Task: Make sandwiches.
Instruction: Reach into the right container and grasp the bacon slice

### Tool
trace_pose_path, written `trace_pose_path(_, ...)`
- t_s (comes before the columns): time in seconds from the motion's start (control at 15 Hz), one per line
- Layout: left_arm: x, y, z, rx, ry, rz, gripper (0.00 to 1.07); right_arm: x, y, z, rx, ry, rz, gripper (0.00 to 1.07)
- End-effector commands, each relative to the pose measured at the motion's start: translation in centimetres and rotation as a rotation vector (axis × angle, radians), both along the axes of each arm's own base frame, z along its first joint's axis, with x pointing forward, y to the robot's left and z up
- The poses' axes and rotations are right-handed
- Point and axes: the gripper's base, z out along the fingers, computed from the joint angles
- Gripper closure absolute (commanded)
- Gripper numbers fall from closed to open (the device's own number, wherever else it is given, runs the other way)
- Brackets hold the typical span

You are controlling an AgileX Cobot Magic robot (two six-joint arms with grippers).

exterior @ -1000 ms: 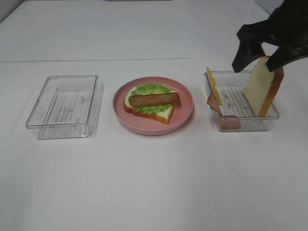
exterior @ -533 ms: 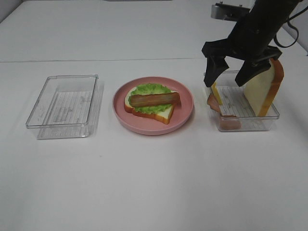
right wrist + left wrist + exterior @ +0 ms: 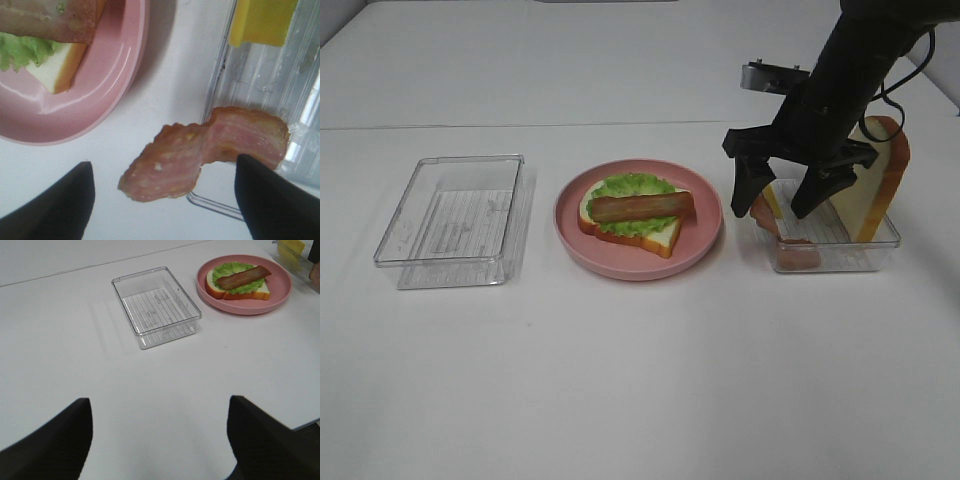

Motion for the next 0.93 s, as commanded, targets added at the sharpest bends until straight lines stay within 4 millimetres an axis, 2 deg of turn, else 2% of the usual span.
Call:
trace_pose_path(0.07,-0.21,0.13,0.02,-0.006,-0.029,-0.002,0.35,0.19,0.19,-0.84,-0.001,0.014,-0.002,0.36)
trace_pose_path(0.2,-0.21,0.13,0.02,-0.006,-0.029,-0.002,0.35,0.28,0.19,-1.1,-0.003,0.013,-0.003,0.39)
trace_pose_path(0.27,-0.21,0.13,0.02,-0.006,-0.029,-0.002,0.35,0.36,0.12,-1.24,-0.011,0.007,0.0,0.44)
trace_pose_path(0.4,-0.21,0.13,0.02,-0.006,-0.029,-0.002,0.35,0.36,0.11,-1.24,-0.013,0.006,0.001,0.61)
trace_pose_path(0.47,-0.21,0.13,0.02,-0.006,-0.029,-0.002,0.35,0.36,0.11,-1.24,-0.013,0.006,0.001,0.65)
trace_pose_path(0.53,-0.21,0.13,0.02,-0.006,-0.029,-0.002,0.35,0.32,0.1,-1.24,-0.014,0.011,0.002,0.78)
trace_pose_path(0.87,-0.21,0.13,0.02,-0.006,-0.029,-0.002,0.35,0.07,0.07,-1.24,-0.018,0.038,0.008,1.07)
trace_pose_path(0.93,-0.21,0.13,0.02,-0.006,-0.029,-0.002,0.35,0.03,0.06,-1.2,-0.019,0.042,0.011,1.07)
